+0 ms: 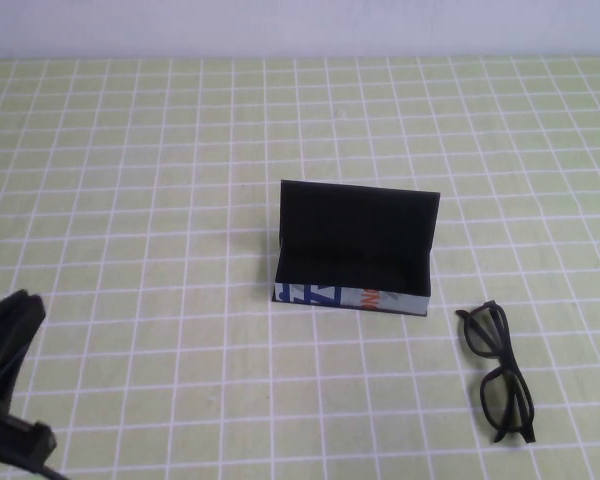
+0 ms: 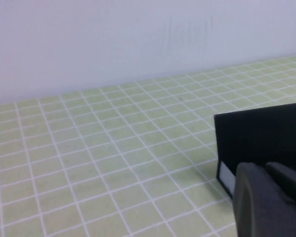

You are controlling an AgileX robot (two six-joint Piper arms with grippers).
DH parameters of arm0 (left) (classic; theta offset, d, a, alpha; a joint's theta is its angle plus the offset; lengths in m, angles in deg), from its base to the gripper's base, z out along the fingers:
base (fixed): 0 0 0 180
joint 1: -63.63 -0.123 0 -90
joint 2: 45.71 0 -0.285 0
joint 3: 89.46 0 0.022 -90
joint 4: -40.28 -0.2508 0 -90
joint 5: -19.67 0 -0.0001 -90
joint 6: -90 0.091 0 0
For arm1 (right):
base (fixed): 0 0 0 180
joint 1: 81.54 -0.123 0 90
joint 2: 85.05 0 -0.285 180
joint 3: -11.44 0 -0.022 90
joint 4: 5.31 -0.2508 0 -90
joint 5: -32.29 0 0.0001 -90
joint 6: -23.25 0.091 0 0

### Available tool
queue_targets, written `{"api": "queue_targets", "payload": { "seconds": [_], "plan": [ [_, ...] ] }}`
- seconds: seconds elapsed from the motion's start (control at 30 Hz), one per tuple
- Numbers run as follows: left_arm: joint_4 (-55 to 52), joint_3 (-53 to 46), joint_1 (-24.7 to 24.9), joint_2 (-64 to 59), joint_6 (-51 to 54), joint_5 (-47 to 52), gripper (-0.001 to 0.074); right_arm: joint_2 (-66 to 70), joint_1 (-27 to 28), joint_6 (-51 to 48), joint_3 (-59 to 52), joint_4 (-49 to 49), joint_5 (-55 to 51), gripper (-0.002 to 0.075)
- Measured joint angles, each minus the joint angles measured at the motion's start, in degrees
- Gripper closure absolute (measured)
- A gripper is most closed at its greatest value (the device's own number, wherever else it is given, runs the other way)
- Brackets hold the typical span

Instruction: Take glasses out of glasses case

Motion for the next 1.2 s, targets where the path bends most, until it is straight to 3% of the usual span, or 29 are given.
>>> {"api": "queue_targets", "payload": {
  "seconds": [0.2, 0.33, 0.7, 1.07, 1.2],
  "plan": [
    [0.56, -9.66, 0.00, 9.78, 0.20, -5.96, 0.0739, 1.05, 0.00, -15.16, -12.66, -15.29, 25.64, 0.0742],
    [0.72, -15.29, 0.00, 11.50, 0.20, -8.65, 0.0739, 2.41, 0.00, -17.94, -19.05, -18.49, 34.21, 0.0742],
    [1.18, -17.11, 0.00, 11.62, 0.20, -12.94, 0.0739, 2.68, 0.00, -18.66, -20.97, -20.26, 36.14, 0.0742],
    [1.18, -17.11, 0.00, 11.62, 0.20, -13.04, 0.0739, 2.68, 0.02, -18.66, -21.06, -20.36, 31.68, 0.0743],
    [1.18, -17.11, 0.00, 11.62, 0.20, -13.04, 0.0739, -0.11, 3.11, -18.75, -21.42, -18.48, 31.70, 0.0743]
  ]
}}
